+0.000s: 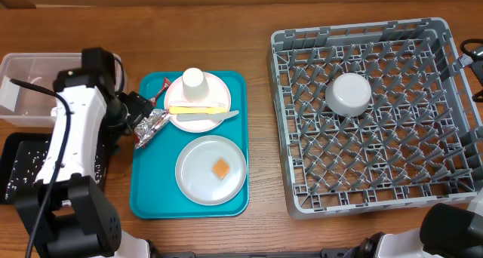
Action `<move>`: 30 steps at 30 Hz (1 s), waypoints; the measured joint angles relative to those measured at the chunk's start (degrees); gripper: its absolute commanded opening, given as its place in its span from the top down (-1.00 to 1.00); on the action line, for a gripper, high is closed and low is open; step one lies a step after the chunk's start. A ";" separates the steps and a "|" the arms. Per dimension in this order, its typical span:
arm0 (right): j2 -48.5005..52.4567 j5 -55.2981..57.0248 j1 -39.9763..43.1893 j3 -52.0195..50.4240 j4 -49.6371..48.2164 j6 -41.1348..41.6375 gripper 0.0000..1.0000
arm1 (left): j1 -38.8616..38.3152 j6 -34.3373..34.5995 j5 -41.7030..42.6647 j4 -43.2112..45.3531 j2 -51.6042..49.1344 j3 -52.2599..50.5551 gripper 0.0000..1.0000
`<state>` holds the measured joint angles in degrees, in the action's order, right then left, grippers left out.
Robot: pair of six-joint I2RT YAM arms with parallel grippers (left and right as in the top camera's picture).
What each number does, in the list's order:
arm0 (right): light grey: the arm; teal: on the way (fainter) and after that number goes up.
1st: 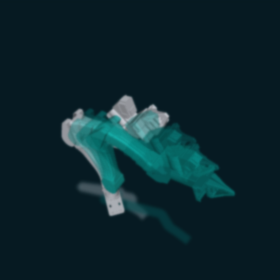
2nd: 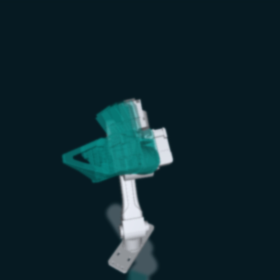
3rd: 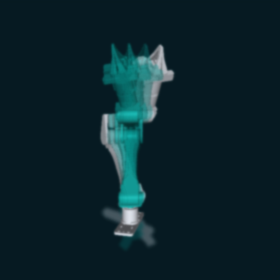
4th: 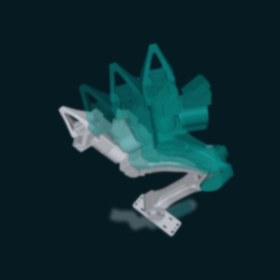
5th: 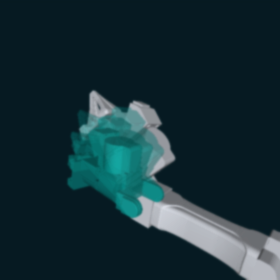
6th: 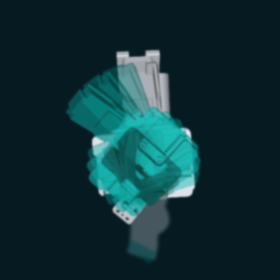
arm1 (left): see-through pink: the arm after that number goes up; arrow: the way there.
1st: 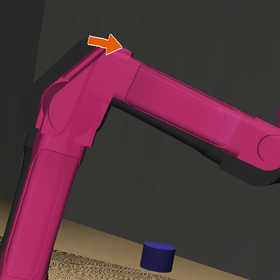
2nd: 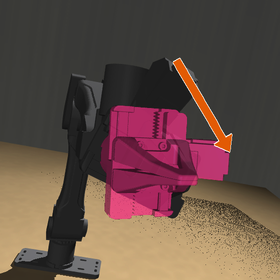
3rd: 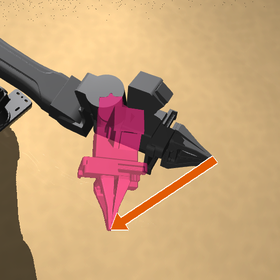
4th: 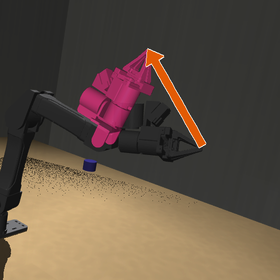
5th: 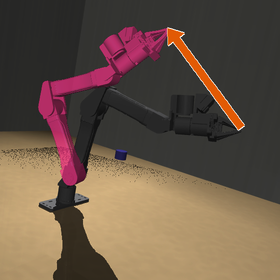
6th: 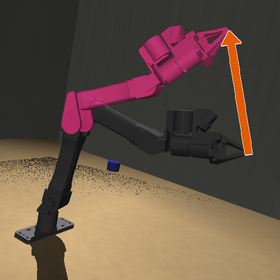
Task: Sort waste into correct bins and load items into the dishwasher rack
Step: 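Return the left gripper to the silver foil wrapper on the teal tray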
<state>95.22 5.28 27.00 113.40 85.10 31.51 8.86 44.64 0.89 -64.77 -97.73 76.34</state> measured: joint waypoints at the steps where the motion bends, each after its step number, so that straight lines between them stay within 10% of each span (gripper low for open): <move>1: 0.00 0.02 0.00 0.00 -0.02 0.00 -1.00 | 0.00 -0.26 0.00 1.64 -0.02 -1.25 -1.00; 30: 0.00 0.00 0.00 0.00 0.00 0.00 -0.99 | -0.66 3.23 0.02 20.33 -0.92 -14.16 -0.65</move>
<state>95.22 5.28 27.00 113.40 85.10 31.51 8.21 47.88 0.91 -44.45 -98.65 62.17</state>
